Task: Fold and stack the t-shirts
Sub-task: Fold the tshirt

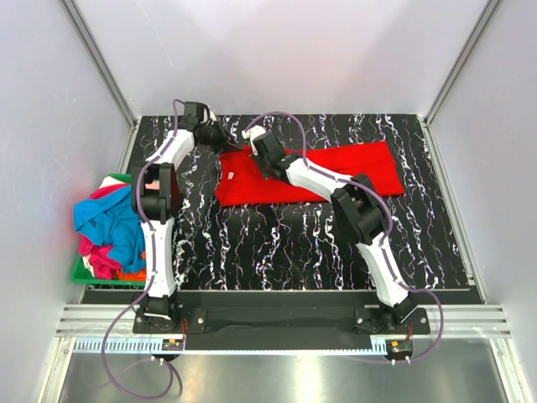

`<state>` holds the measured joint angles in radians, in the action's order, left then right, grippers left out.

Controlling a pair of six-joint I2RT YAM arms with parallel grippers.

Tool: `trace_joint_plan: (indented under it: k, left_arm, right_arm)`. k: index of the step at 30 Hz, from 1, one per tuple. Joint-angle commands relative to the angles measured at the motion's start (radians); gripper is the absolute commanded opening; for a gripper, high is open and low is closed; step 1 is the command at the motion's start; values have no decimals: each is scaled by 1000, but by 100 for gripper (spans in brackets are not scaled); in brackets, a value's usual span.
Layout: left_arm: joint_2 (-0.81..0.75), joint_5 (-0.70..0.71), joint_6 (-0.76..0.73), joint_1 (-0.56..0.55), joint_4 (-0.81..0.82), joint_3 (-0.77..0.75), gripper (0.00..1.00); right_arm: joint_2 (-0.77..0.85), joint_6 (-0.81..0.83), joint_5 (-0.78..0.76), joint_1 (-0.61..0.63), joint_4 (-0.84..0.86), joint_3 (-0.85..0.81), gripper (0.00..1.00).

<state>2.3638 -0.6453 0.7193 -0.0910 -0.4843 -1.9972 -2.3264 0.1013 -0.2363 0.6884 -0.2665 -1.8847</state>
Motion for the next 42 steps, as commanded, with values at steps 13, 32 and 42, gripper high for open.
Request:
trace_joint_plan:
  k: [13,32,42]
  left_arm:
    - [-141,125,-96,2,-177,64,0]
    - [-215,352,-208,-9,-327,46,21]
    - [-58,178,-193,-98,-283,-101,20]
  right_arm:
    - [225,23,212,-23,55,193,2]
    - [311,-66,384,-36,-40,272,38]
    - [207,-222,261,-105,-14,200,29]
